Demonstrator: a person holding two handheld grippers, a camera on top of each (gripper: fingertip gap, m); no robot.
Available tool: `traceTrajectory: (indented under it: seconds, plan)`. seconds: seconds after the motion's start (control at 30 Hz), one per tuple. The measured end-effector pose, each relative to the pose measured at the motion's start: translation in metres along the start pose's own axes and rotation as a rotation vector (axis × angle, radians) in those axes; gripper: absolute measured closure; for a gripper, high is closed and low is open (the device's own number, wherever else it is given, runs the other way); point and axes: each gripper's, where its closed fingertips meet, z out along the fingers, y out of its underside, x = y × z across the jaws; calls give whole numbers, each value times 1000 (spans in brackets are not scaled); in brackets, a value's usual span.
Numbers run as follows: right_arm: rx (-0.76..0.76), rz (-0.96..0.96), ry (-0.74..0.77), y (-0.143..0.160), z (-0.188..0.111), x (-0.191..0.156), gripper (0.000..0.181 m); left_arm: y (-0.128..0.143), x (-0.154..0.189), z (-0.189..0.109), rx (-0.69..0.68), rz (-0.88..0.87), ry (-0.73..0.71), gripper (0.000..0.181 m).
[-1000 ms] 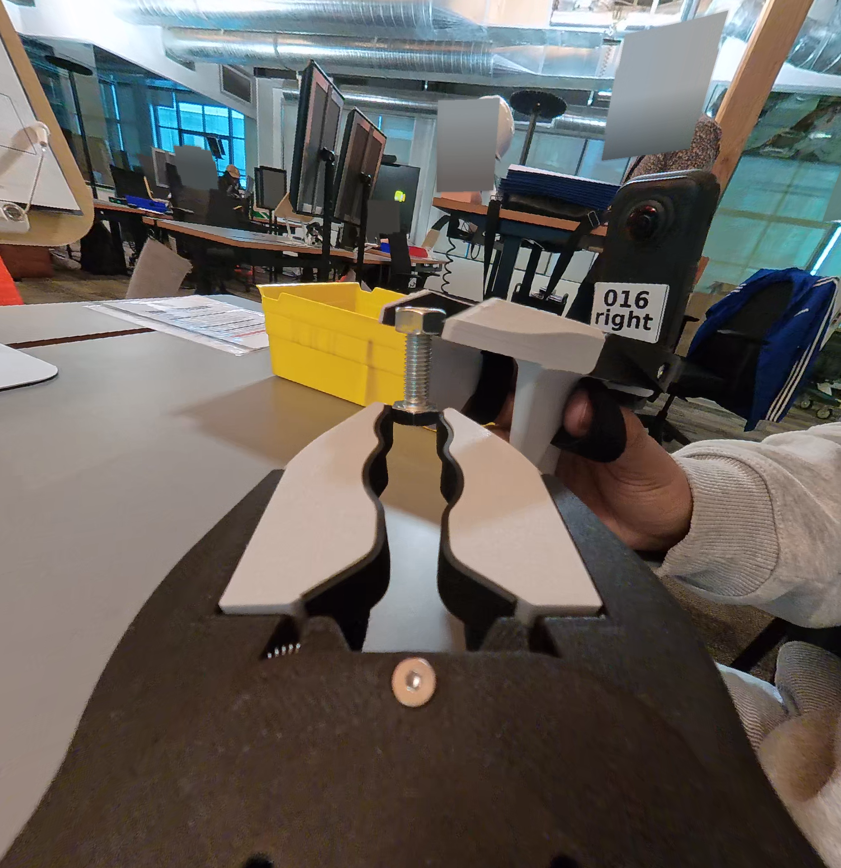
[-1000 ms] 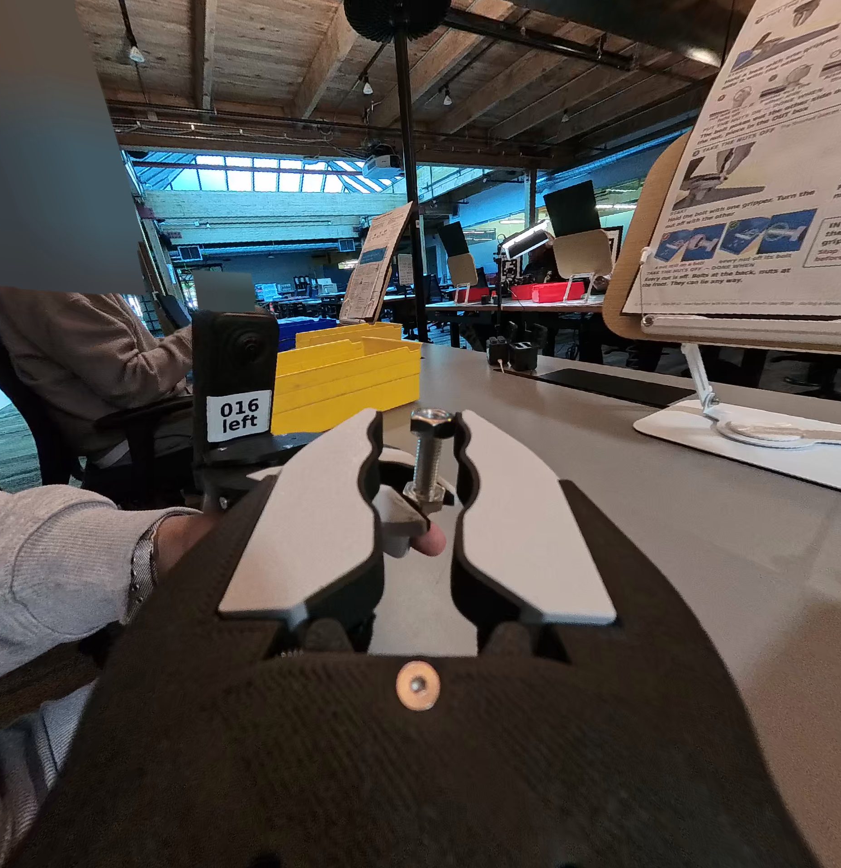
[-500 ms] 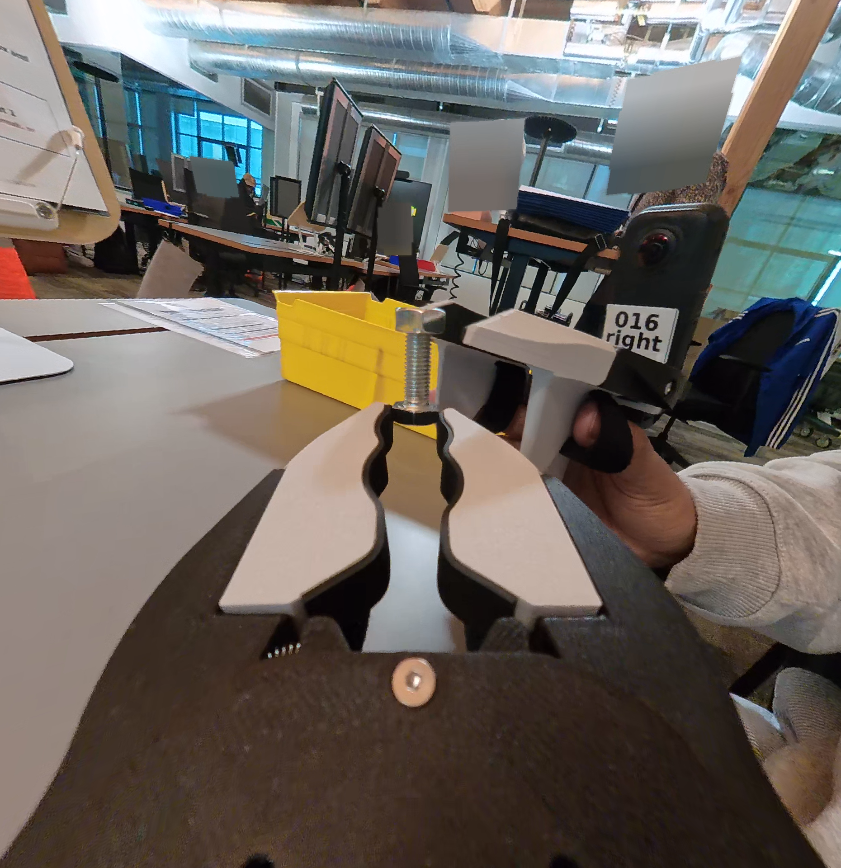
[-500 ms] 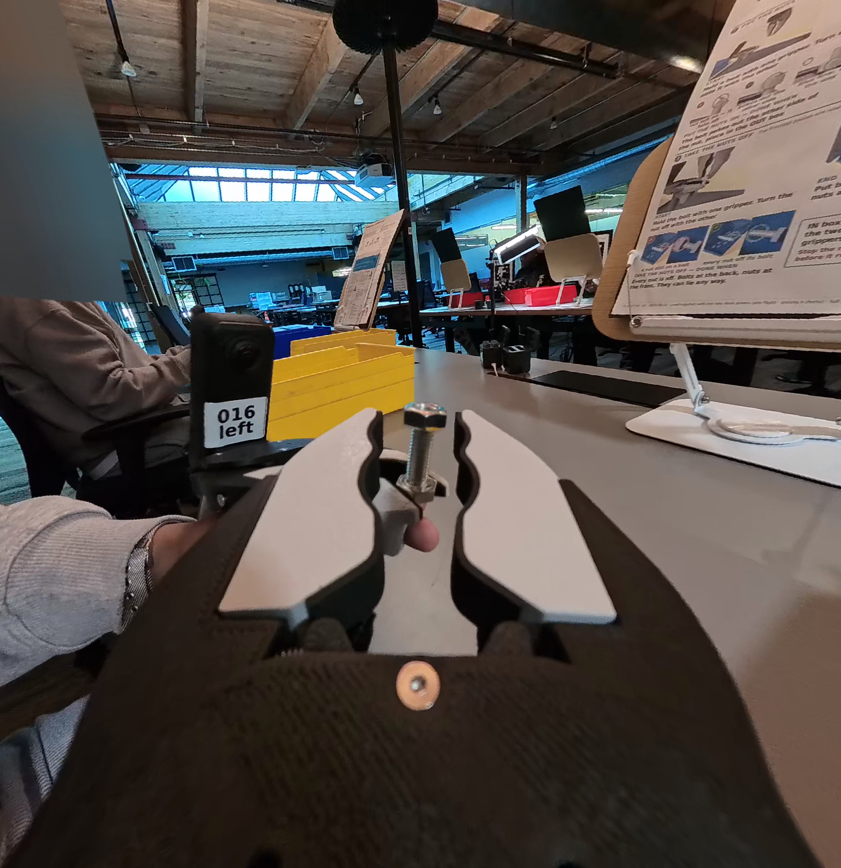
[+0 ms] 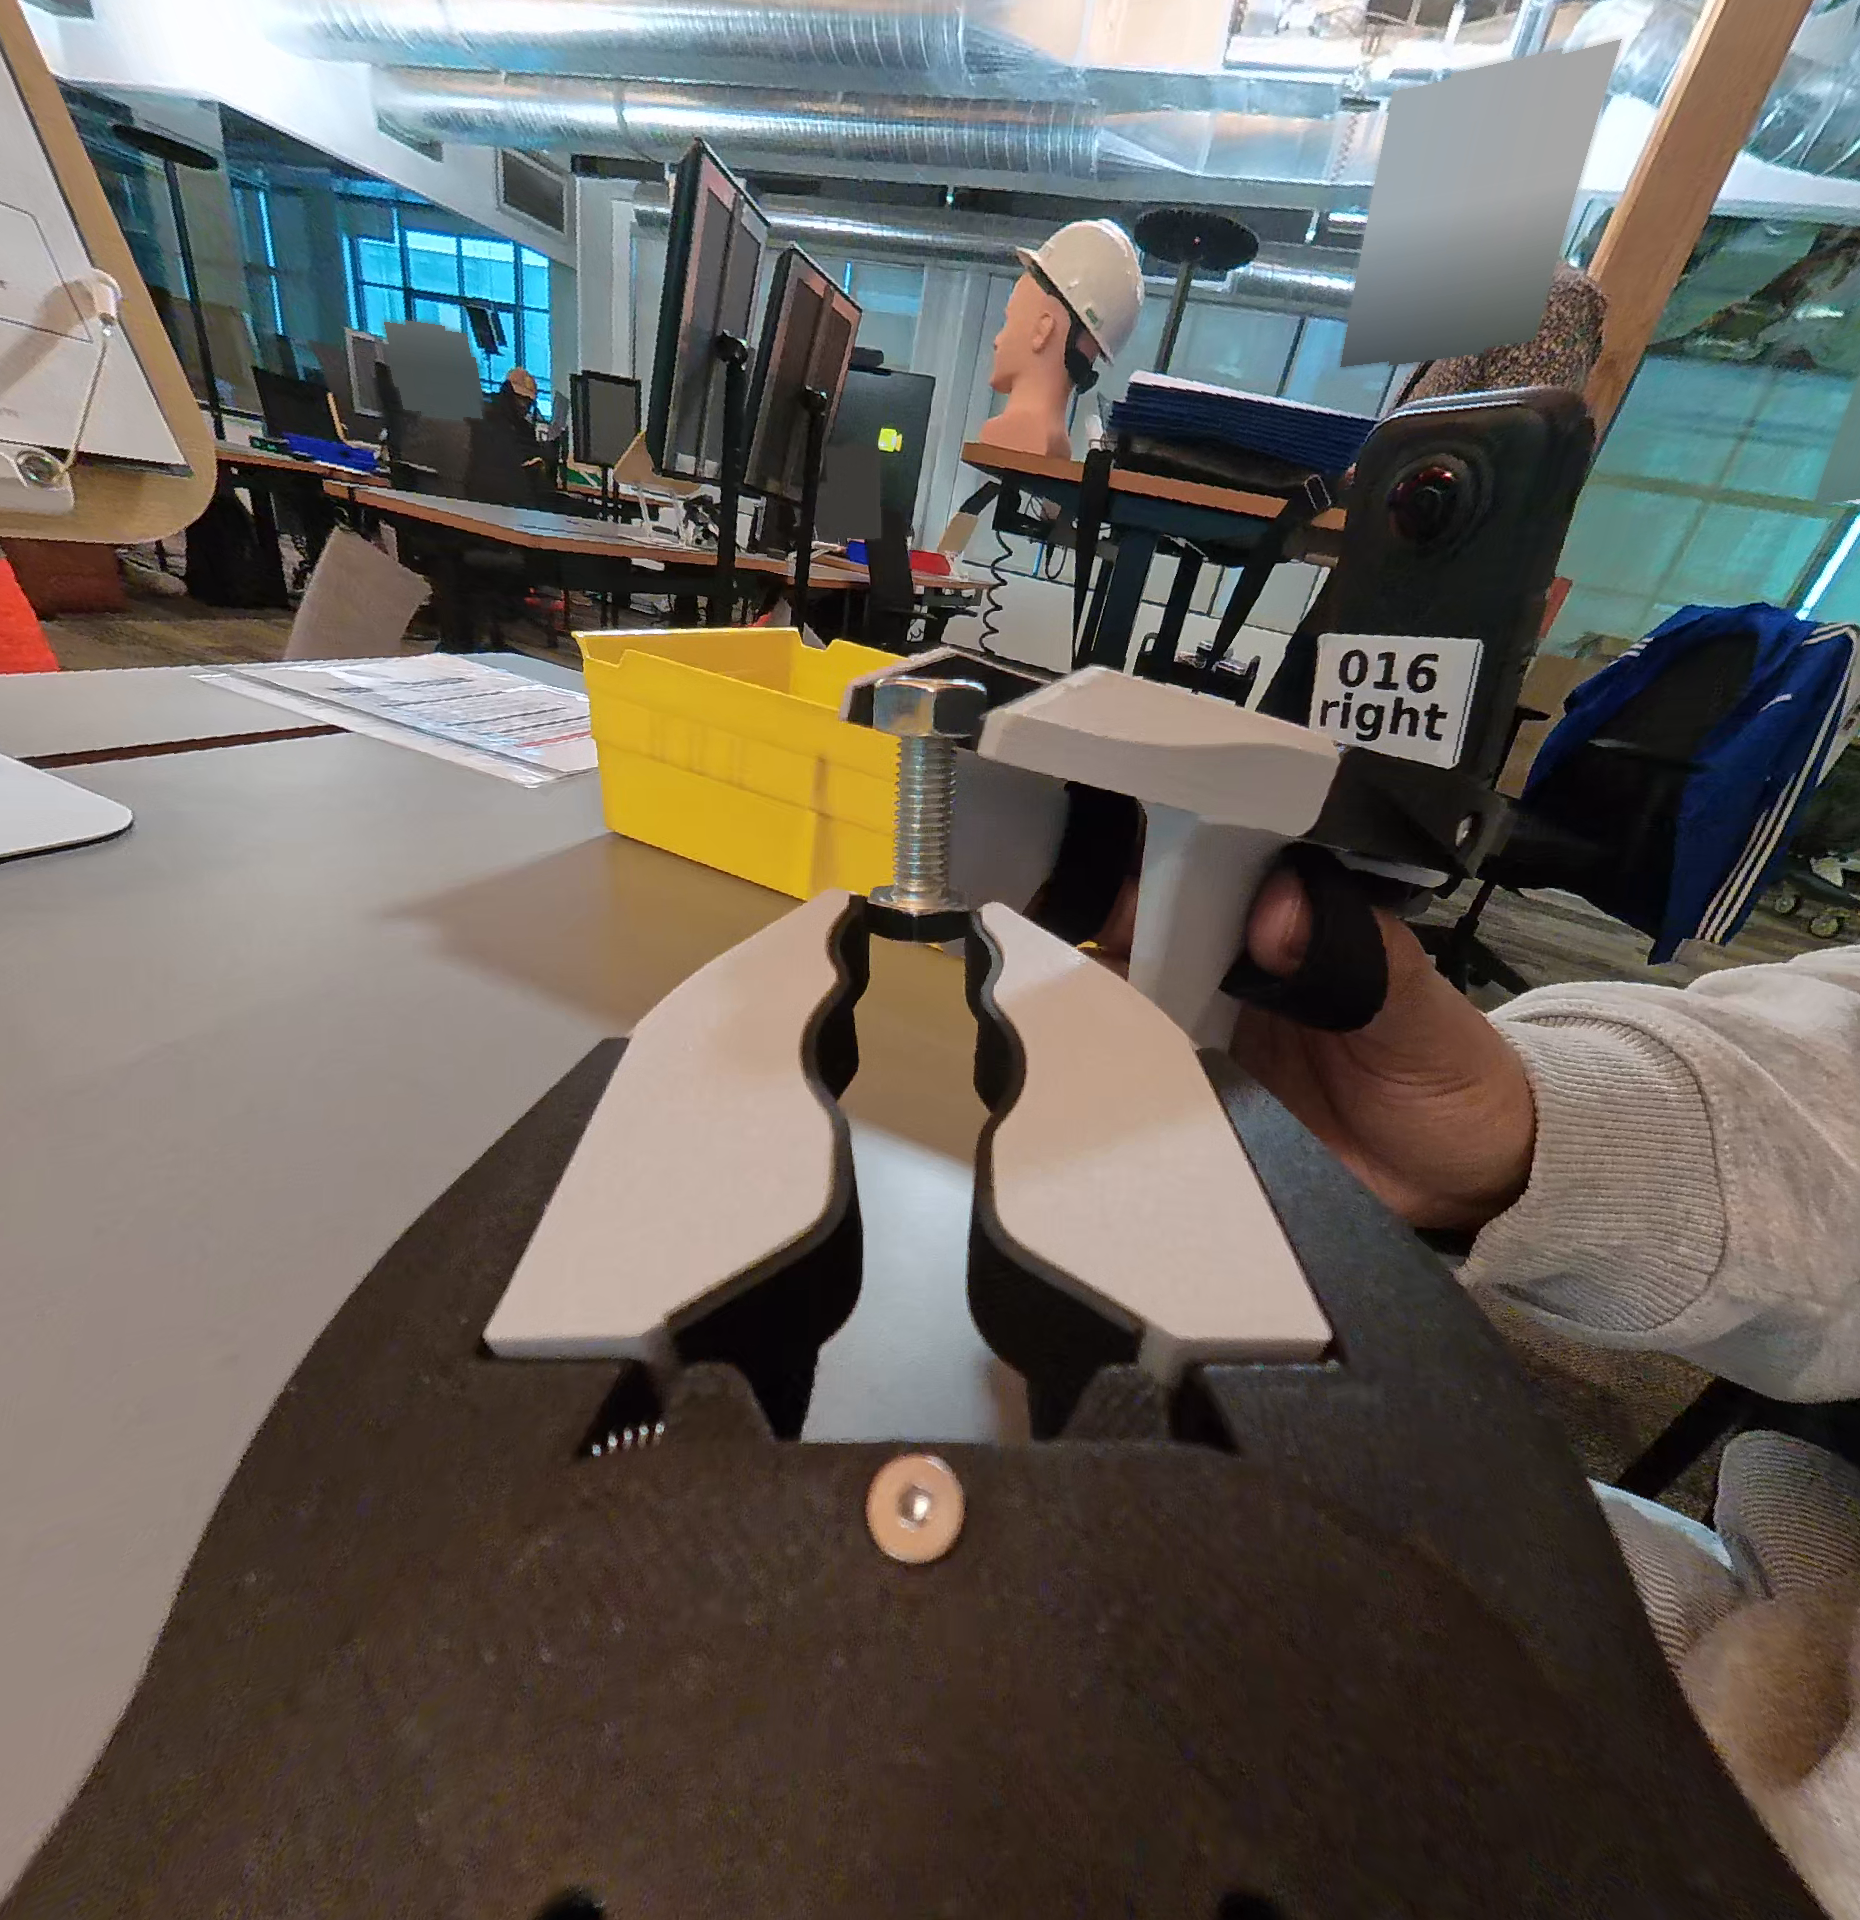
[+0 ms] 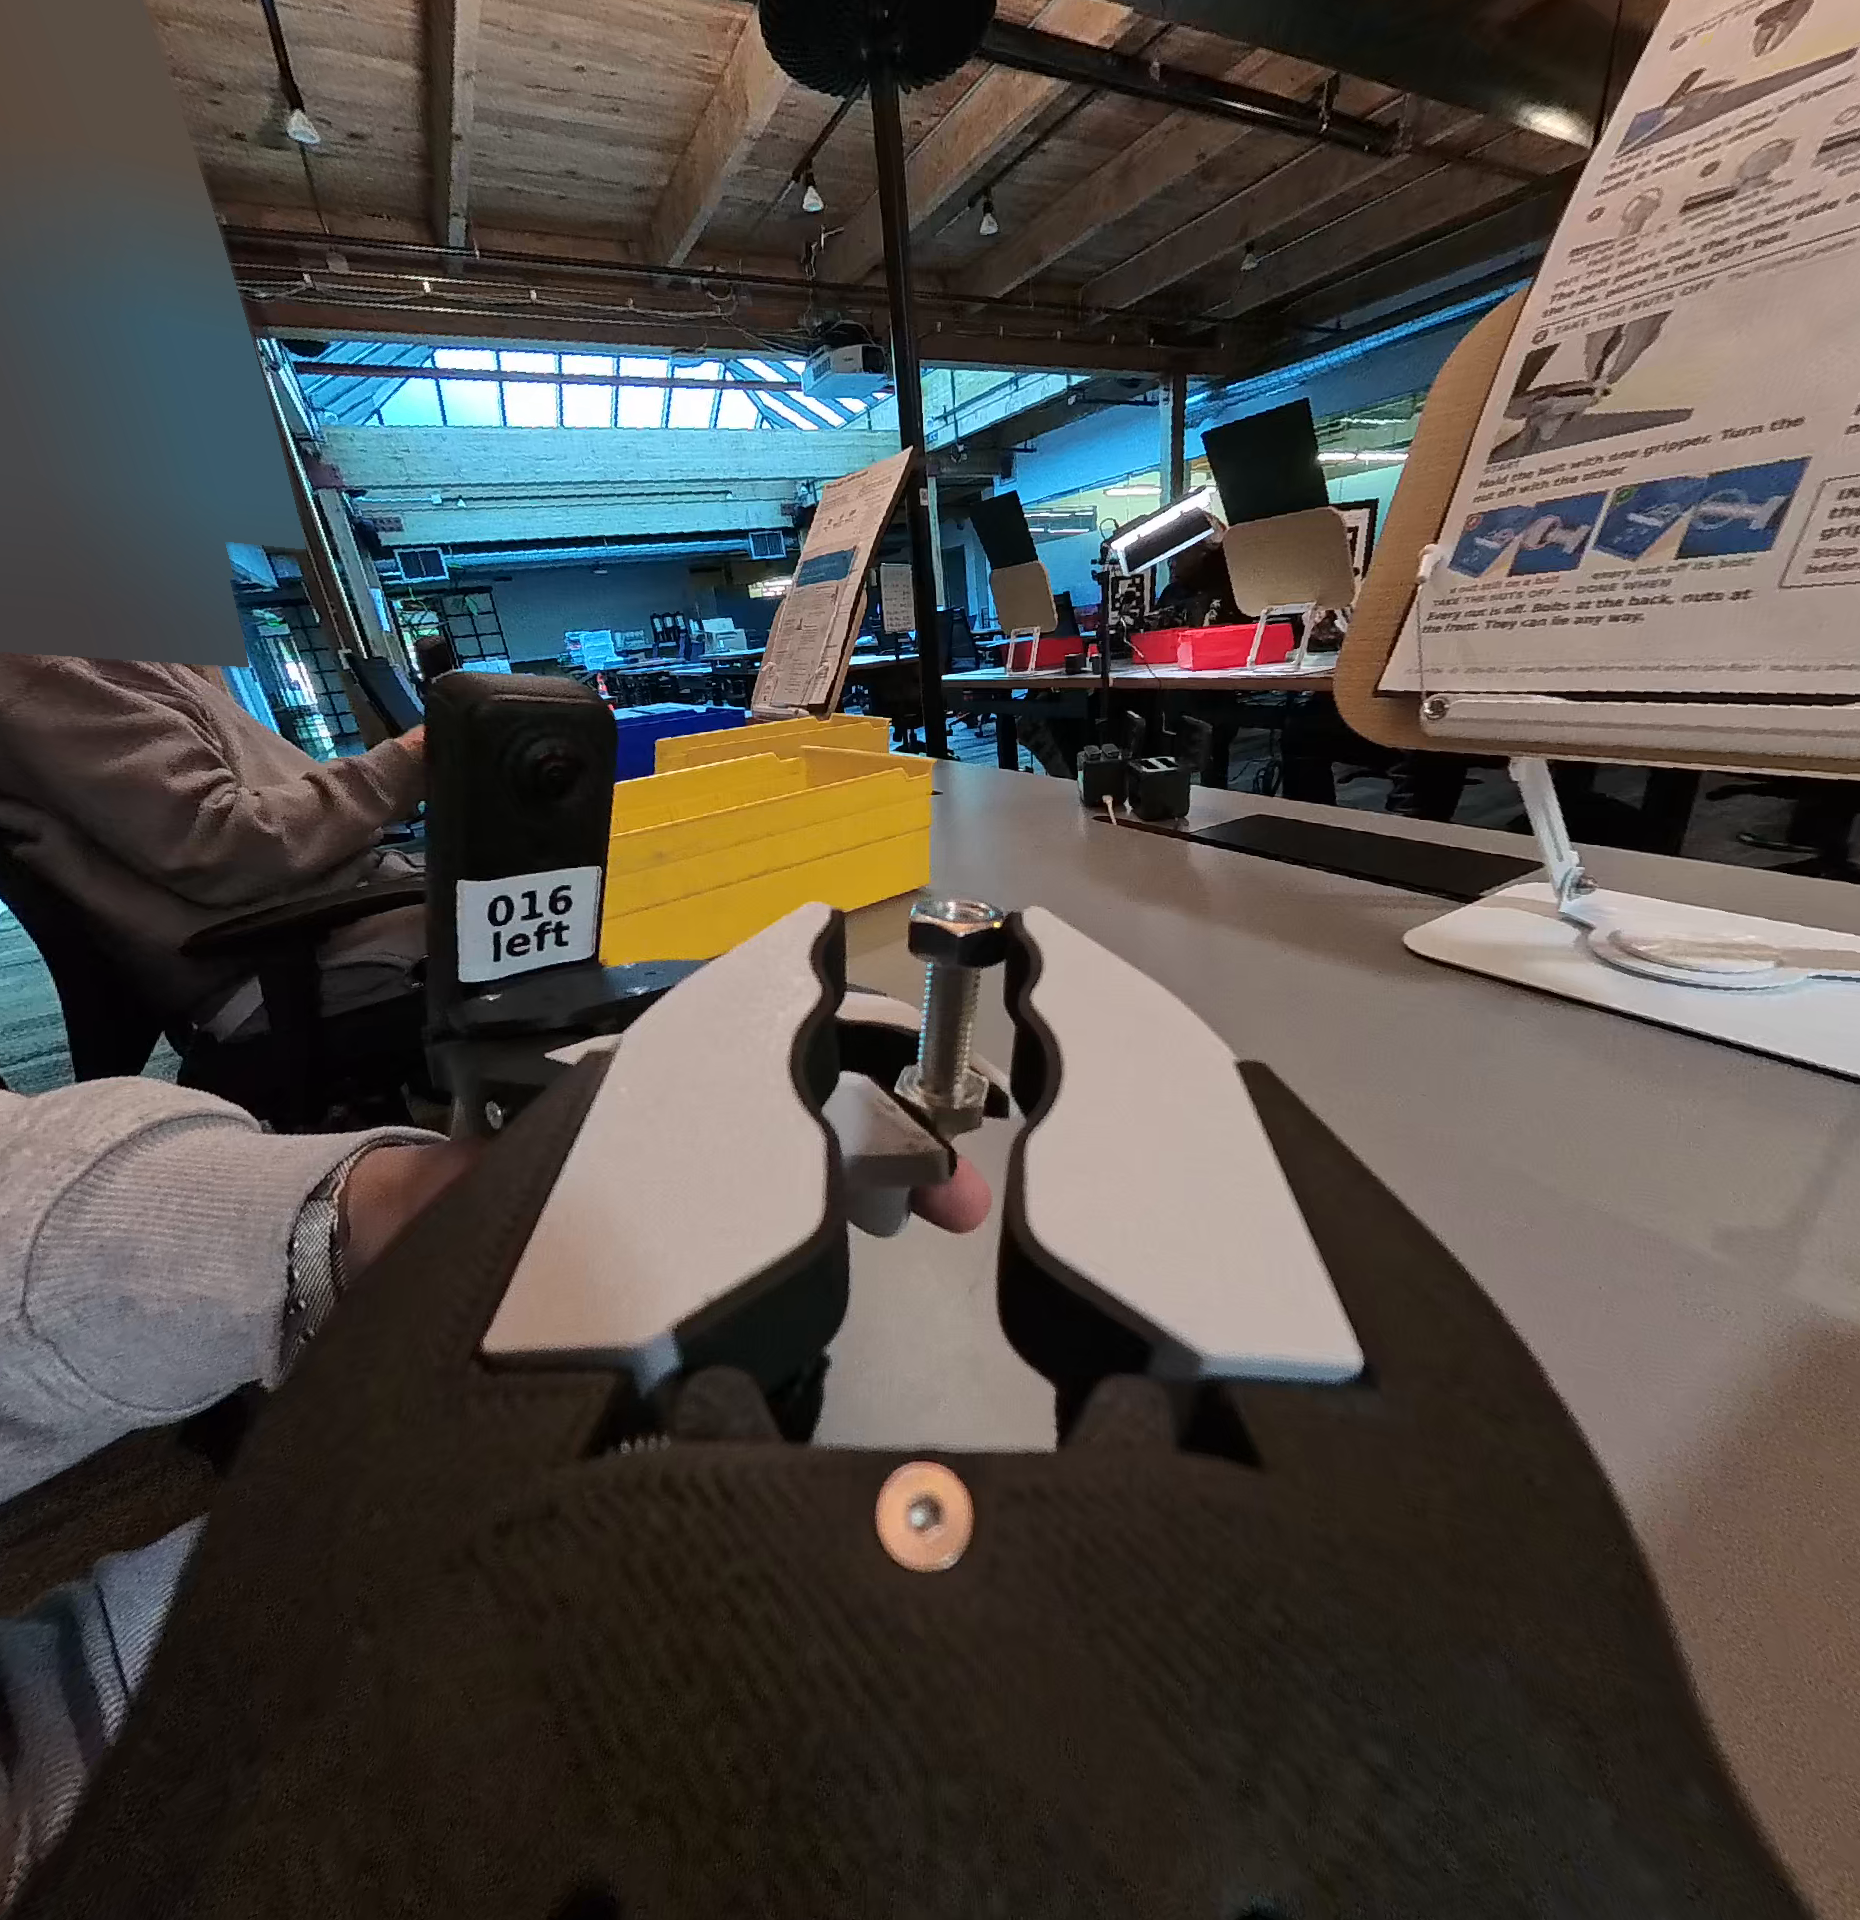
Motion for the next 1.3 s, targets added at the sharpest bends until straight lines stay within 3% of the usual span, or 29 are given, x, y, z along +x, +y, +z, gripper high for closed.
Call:
traceTrajectory:
  seconds: [0.47,0.73,1.0,1.3]
  plan:
    - [4,13,-10,-2,-2,3,163,0,7,0,-3,-14,54,163]
    - [16,75,-149,-7,-5,-3,163,-3,12,0,7,-34,98,164]
    - [39,39,-85,-11,-7,5,151,-7,2,-3,35,-41,41,163]
    - [21,44,-61,-6,-3,3,154,-3,3,-1,19,-25,39,164]
